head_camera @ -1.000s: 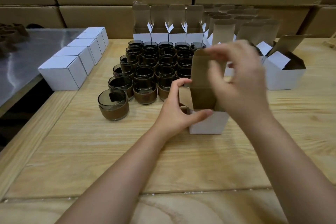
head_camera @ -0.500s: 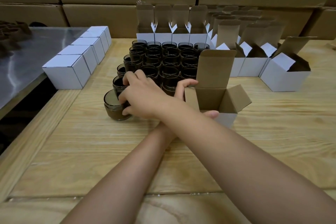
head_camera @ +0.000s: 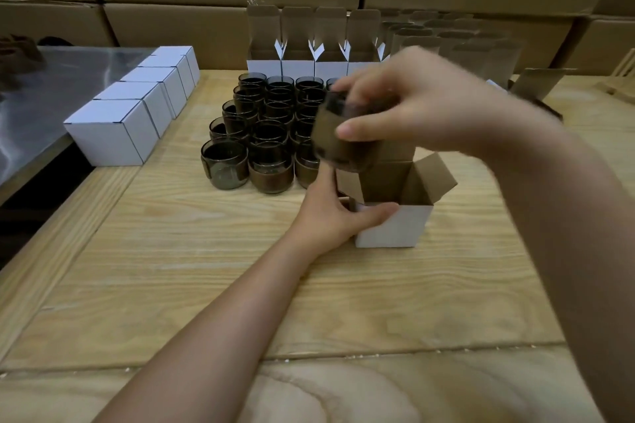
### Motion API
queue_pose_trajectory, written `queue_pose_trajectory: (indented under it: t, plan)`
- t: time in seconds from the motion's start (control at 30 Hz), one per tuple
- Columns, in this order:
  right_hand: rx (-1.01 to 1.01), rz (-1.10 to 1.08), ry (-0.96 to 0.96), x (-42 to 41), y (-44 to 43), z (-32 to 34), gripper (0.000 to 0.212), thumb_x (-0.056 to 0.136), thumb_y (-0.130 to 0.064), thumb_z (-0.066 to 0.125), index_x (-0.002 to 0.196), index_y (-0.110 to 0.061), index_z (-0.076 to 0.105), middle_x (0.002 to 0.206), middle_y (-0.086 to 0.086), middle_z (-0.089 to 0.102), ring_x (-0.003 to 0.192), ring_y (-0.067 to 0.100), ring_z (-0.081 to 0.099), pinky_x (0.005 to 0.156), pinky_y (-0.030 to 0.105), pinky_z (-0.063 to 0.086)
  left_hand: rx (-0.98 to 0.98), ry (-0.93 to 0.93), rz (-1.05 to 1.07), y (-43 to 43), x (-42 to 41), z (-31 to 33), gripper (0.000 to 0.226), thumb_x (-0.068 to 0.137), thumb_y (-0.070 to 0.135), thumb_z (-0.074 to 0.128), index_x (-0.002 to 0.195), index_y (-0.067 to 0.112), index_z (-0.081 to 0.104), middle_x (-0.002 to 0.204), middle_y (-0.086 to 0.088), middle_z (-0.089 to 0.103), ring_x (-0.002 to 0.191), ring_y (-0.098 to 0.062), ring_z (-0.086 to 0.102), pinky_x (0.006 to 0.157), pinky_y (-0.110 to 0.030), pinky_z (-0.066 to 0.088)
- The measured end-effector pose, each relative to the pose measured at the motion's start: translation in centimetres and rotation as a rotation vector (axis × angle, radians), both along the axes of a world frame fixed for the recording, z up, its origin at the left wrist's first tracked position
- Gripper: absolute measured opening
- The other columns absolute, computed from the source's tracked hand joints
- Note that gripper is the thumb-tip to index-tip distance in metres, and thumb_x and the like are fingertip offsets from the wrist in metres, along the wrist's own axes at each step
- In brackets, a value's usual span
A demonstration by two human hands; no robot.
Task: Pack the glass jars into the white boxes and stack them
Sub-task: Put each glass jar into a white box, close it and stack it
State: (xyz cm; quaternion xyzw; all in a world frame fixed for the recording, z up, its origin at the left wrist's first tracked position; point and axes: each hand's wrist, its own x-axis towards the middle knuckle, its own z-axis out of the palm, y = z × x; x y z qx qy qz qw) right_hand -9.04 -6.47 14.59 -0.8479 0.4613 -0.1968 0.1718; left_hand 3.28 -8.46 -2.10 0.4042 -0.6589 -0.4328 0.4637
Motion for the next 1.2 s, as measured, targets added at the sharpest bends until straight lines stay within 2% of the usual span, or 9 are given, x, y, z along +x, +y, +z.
queue_pose_trajectory:
  t: [0.07, 0.37, 0.53, 0.63, 0.73, 0.87, 1.0, 1.1, 1.2]
  plan:
    - [0.096, -0.028, -0.059, -2.3, 0.5, 0.3, 0.018, 0.077, -0.03, 0.069, 0.073, -0.013, 0.07, 0.111, 0.002, 0.068, 0.098, -0.005, 0.059, 0.088, 0.027, 0.049, -0.02, 0.038, -0.009, 0.0, 0.0, 0.3, 0.071, 0.057, 0.043, 0.086, 0.106, 0.062, 0.038, 0.105, 0.037, 0.059, 0.102, 0.011, 0.057, 0.075, -0.011, 0.051]
    - [0.007, -0.181, 0.108, -4.6, -0.7, -4.9, 0.02, 0.08, -0.037, 0.071, 0.08, -0.016, 0.072, 0.115, -0.001, 0.059, 0.088, 0.006, 0.056, 0.076, 0.028, 0.047, -0.073, 0.044, 0.0, -0.2, -0.1, 0.2, 0.074, 0.055, 0.044, 0.083, 0.117, 0.043, 0.041, 0.103, 0.038, 0.053, 0.101, 0.0, 0.06, 0.078, -0.028, 0.055]
    - [-0.016, -0.139, 0.228, -3.8, -1.0, -6.6, 0.017, 0.079, -0.042, 0.07, 0.072, -0.027, 0.065, 0.114, -0.004, 0.045, 0.104, 0.011, 0.043, 0.08, 0.025, 0.031, -0.083, 0.051, 0.022, -0.3, -0.2, 0.1, 0.076, 0.055, 0.044, 0.084, 0.119, 0.039, 0.042, 0.121, 0.017, 0.053, 0.109, -0.013, 0.06, 0.087, -0.038, 0.055]
    - [0.018, -0.112, 0.246, -3.4, -0.9, -7.4, 0.021, 0.086, -0.04, 0.063, 0.067, -0.035, 0.057, 0.115, -0.002, 0.036, 0.108, 0.012, 0.034, 0.087, 0.027, 0.029, -0.089, 0.051, 0.038, -0.2, -0.3, 0.1, 0.077, 0.055, 0.042, 0.084, 0.119, 0.037, 0.042, 0.116, 0.02, 0.055, 0.108, -0.015, 0.06, 0.087, -0.039, 0.055]
    - [0.07, -0.099, 0.333, -3.4, -1.1, -7.6, 0.022, 0.092, -0.04, 0.053, 0.075, -0.027, 0.06, 0.115, -0.005, 0.032, 0.109, 0.014, 0.028, 0.094, 0.03, 0.028, -0.077, 0.057, 0.019, -0.2, -0.4, 0.1, 0.079, 0.054, 0.043, 0.085, 0.12, 0.037, 0.042, 0.121, 0.006, 0.053, 0.108, -0.02, 0.059, 0.087, -0.044, 0.055]
    - [0.146, -0.107, 0.367, -3.3, -1.3, -7.7, 0.026, 0.095, -0.033, 0.048, 0.076, -0.023, 0.061, 0.114, -0.006, 0.033, 0.109, 0.016, 0.028, 0.1, 0.038, 0.03, -0.093, 0.048, 0.012, -0.2, -0.3, 0.2, 0.077, 0.054, 0.044, 0.083, 0.119, 0.039, 0.041, 0.111, 0.028, 0.05, 0.099, -0.001, 0.056, 0.077, -0.026, 0.053]
    - [0.081, -0.148, 0.378, -2.5, -0.9, -8.4, 0.036, 0.093, -0.029, 0.042, 0.059, -0.026, 0.052, 0.111, -0.005, 0.035, 0.106, 0.018, 0.033, 0.095, 0.042, 0.031, -0.091, 0.039, 0.019, -0.3, -0.2, 0.1, 0.073, 0.056, 0.038, 0.08, 0.118, 0.04, 0.041, 0.098, 0.037, 0.054, 0.09, 0.002, 0.058, 0.08, -0.035, 0.056]
    - [-0.054, -0.183, 0.188, -2.6, -0.9, -9.2, 0.038, 0.096, -0.032, 0.037, 0.071, -0.02, 0.064, 0.108, -0.003, 0.049, 0.101, 0.017, 0.043, 0.089, 0.039, 0.036, -0.087, 0.048, 0.014, -0.2, -0.3, 0.1, 0.076, 0.056, 0.039, 0.081, 0.12, 0.038, 0.041, 0.1, 0.037, 0.053, 0.095, -0.001, 0.06, 0.077, -0.032, 0.056]
    - [-0.46, -0.339, -0.29, -3.7, -0.8, -10.3, 0.034, 0.095, -0.023, 0.037, 0.085, -0.01, 0.067, 0.094, -0.003, 0.062, 0.092, 0.01, 0.054, 0.078, 0.025, 0.04, -0.128, 0.016, 0.03, 0.1, -0.2, 0.2, 0.087, 0.06, 0.04, 0.083, 0.131, 0.038, 0.033, 0.11, 0.043, 0.05, 0.106, 0.01, 0.054, 0.079, -0.01, 0.047]
